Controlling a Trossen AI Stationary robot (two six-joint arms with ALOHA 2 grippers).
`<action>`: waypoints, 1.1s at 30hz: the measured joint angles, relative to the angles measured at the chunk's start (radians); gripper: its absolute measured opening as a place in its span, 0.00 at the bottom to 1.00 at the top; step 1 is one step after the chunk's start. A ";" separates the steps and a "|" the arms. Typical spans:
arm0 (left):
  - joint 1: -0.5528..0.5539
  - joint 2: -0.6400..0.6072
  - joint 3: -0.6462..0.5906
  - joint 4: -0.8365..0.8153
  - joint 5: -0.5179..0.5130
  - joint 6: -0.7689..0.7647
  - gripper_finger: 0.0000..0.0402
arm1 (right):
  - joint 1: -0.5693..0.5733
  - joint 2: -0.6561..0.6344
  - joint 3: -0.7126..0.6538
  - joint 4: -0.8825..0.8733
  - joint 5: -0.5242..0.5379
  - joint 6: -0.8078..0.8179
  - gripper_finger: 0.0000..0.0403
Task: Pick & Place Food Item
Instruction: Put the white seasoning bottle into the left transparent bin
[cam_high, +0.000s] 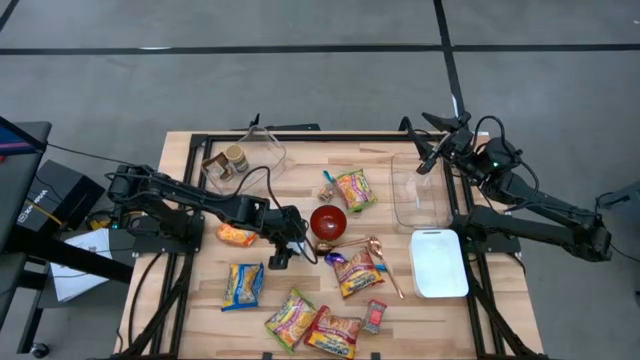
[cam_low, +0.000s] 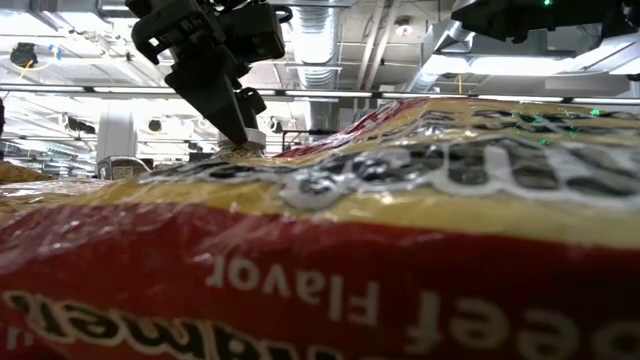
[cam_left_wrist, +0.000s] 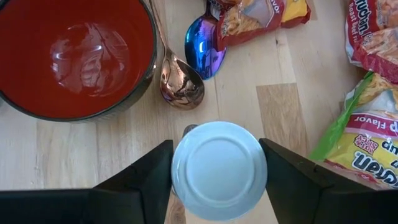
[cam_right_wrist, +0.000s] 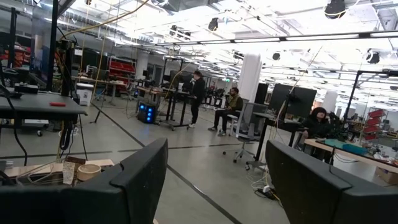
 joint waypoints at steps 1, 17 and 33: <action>0.002 0.000 0.000 0.000 -0.001 -0.003 0.51 | 0.000 0.000 0.000 0.000 0.000 0.000 0.66; 0.135 -0.072 0.000 -0.049 -0.005 -0.193 0.51 | 0.000 0.000 0.000 0.000 0.000 0.000 0.66; 0.295 -0.327 0.001 -0.219 -0.139 -0.260 0.51 | 0.000 0.000 0.000 0.001 0.000 -0.003 0.66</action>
